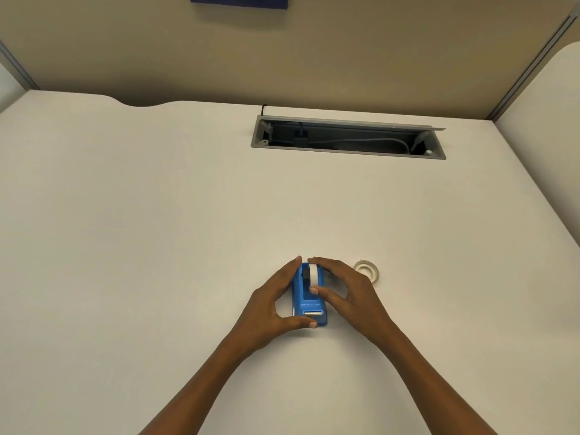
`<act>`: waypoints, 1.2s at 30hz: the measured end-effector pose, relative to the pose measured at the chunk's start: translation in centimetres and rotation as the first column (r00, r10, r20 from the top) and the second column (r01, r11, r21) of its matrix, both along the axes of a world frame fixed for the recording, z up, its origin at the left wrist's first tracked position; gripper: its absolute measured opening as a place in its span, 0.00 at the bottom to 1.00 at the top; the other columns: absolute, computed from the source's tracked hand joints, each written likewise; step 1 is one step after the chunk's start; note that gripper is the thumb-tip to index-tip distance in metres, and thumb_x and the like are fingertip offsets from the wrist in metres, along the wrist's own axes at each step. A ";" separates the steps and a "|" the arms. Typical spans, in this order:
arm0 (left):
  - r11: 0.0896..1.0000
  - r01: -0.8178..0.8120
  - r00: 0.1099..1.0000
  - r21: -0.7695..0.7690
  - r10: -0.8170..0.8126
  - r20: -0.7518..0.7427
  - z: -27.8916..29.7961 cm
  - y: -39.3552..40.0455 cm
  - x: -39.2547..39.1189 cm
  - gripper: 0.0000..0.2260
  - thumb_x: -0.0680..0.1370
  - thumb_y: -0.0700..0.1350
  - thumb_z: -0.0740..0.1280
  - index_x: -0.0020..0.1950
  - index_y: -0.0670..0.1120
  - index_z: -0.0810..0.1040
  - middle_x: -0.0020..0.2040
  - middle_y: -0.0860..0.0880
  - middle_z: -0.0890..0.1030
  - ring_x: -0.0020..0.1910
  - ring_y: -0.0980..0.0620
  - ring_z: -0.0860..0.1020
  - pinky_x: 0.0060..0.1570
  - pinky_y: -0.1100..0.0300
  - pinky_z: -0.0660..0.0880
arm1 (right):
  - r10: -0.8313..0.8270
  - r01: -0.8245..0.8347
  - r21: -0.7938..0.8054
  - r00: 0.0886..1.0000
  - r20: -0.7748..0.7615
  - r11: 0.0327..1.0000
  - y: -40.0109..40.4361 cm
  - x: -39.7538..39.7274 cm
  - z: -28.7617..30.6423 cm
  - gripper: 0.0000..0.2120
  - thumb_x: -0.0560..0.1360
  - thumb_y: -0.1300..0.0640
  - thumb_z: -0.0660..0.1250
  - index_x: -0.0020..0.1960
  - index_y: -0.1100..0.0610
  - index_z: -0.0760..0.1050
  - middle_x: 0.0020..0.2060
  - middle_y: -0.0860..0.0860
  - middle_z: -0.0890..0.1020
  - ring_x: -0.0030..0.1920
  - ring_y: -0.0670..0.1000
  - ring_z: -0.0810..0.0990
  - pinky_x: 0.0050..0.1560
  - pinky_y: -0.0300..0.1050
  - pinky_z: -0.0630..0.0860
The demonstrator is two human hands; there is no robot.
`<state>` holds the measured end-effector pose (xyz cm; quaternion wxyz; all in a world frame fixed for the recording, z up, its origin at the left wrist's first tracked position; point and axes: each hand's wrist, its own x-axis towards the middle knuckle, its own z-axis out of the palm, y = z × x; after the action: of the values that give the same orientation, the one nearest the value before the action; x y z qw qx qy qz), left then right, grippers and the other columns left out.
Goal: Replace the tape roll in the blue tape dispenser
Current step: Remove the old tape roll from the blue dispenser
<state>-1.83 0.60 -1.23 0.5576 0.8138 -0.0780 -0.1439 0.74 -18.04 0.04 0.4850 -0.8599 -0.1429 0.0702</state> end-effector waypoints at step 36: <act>0.971 -0.212 0.953 -0.113 0.231 0.198 4.6 -1.5 0.4 0.12 0.75 0.41 0.67 0.51 0.58 0.77 0.49 0.56 0.80 0.50 0.61 0.78 0.49 0.72 0.74 | -0.098 0.192 0.310 0.950 -0.296 0.931 1.0 -0.9 3.7 0.14 0.73 0.56 0.66 0.58 0.57 0.78 0.51 0.56 0.83 0.49 0.53 0.82 0.58 0.51 0.78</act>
<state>-1.41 -0.94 3.41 0.5952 0.8019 -0.0510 0.0096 -0.20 -17.07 3.71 0.6430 -0.7549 -0.0195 0.1275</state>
